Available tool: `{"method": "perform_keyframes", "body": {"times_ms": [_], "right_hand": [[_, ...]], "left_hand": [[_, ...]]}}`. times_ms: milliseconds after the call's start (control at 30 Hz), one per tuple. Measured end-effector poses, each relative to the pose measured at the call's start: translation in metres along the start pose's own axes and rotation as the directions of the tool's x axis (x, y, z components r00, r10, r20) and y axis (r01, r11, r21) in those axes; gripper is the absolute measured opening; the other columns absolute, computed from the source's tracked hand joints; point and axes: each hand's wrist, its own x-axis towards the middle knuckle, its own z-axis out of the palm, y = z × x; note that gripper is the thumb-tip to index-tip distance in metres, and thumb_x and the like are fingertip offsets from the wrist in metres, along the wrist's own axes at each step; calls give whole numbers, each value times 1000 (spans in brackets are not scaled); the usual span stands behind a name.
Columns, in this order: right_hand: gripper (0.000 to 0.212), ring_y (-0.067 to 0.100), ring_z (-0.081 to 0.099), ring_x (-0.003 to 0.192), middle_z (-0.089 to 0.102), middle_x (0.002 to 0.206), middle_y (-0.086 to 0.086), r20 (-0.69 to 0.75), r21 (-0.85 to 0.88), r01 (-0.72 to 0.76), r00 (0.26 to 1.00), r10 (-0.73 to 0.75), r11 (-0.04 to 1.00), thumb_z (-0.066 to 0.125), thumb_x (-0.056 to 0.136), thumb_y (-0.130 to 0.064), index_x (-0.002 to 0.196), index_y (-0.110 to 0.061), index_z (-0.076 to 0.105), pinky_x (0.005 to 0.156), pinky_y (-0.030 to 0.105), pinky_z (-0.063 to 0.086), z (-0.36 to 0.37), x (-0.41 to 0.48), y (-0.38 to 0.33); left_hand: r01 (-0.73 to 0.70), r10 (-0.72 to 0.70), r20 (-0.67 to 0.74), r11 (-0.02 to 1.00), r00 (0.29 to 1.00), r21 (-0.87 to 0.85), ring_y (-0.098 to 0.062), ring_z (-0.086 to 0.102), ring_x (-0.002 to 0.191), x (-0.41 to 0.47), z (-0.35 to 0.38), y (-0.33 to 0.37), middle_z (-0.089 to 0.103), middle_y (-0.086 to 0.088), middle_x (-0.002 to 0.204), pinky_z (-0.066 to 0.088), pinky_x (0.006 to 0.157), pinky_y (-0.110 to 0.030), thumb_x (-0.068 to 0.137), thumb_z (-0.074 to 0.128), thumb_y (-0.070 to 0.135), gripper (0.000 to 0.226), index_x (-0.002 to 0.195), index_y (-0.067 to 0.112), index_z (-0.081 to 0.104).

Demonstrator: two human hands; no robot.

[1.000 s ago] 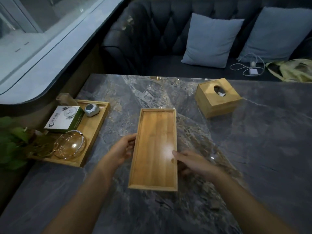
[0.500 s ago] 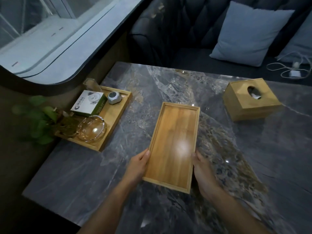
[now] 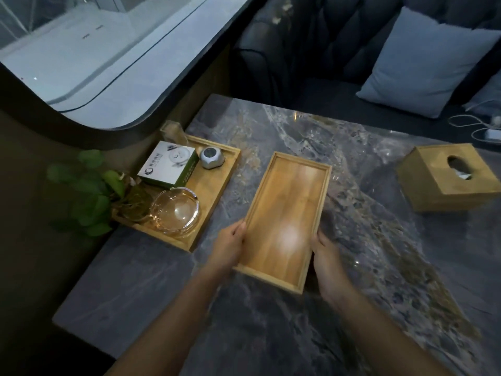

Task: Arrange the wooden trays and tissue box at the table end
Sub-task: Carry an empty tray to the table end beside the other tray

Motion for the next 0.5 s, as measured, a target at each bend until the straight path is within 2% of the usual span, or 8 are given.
{"method": "perform_keyframes", "body": {"times_ms": [100,167,233,267,333,400,433,500], "right_hand": [[34,6,62,97,66,114,-9,35,30,8,999,-9,1000,38,96,-29,126,-28,53,73,24,50,28,9,-6],[35,3,61,94,65,110,-14,31,8,19,999,-20,1000,36,96,-30,126,-31,52,67,21,48,42,11,-9],[35,4,60,96,64,111,-14,21,-28,34,999,-34,999,35,95,-31,126,-31,52,71,23,48,49,15,-8],[36,6,59,100,63,114,-13,25,-38,37,999,-36,999,35,95,-32,127,-30,51,76,26,48,52,16,-8],[36,7,58,105,62,118,-13,49,-35,27,998,-26,999,37,95,-33,127,-29,51,84,29,48,57,18,-8],[34,10,60,104,64,116,-10,60,-20,1,998,0,1000,42,93,-34,123,-26,56,86,31,48,56,24,-11],[33,14,61,104,66,115,-6,55,-9,-17,998,18,1000,45,92,-35,120,-23,59,89,35,49,54,27,-14],[34,21,65,100,70,110,2,30,-3,-37,999,37,999,50,89,-36,113,-16,62,90,41,50,48,38,-22]], "left_hand": [[52,-50,-34,996,998,66,-18,57,99,16,-25,2,63,-11,115,38,79,-25,98,37,24,37,120,6,60],[114,-114,-17,993,993,28,-17,53,103,21,-41,1,61,-5,116,37,86,-28,97,40,27,38,126,9,56],[147,-147,-5,989,989,-7,-12,52,95,22,-55,-4,59,6,104,39,83,-29,95,45,30,35,124,16,57],[134,-134,-26,991,991,-8,-9,53,89,20,-62,-9,60,9,97,40,78,-27,93,47,30,30,118,19,61],[90,-76,-151,993,986,82,-5,55,77,8,-76,-19,63,11,84,39,64,-22,92,48,29,18,93,26,66],[117,-75,-313,986,947,119,-11,59,70,-8,-85,-37,65,4,74,40,58,-24,91,48,30,25,72,22,63],[161,-141,-351,986,926,30,-16,62,70,-17,-87,-45,67,-3,73,46,59,-28,91,48,31,27,71,19,63],[263,-333,-293,931,896,-254,-21,66,69,-33,-86,-58,69,-12,76,55,62,-33,90,52,33,26,77,13,62]]}}
